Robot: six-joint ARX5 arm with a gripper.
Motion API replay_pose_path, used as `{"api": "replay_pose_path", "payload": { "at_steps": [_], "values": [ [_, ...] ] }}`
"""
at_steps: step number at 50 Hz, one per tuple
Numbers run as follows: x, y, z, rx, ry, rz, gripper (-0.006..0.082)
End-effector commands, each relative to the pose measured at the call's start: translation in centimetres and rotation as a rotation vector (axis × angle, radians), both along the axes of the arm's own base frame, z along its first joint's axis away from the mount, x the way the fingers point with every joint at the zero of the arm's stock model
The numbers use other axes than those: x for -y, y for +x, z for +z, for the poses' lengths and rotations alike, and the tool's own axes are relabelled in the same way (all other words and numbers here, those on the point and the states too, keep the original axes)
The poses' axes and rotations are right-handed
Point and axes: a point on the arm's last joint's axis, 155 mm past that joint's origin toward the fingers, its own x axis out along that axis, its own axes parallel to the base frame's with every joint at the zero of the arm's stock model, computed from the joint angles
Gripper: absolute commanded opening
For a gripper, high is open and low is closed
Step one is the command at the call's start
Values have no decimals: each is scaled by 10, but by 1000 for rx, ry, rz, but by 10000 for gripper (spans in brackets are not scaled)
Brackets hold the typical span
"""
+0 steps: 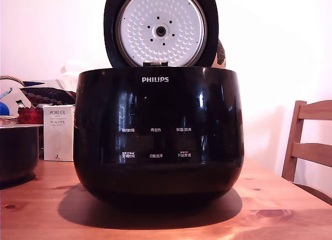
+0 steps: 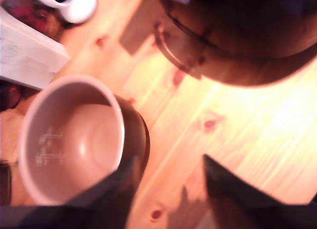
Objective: Pick up the metallic pot next to the rice cooker
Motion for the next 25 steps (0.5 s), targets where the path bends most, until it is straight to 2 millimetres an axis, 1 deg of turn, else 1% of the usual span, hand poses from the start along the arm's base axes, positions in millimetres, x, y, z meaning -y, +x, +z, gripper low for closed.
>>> {"api": "replay_pose_path", "payload": {
  "at_steps": [1,6,13,25],
  "values": [
    [0,6,-14,-35,31,-30,451],
    [1,16,-26,-69,45,-35,453],
    [-6,34,-41,-94,64,-12,454],
    [-29,57,-61,-118,97,34,453]
  ]
}}
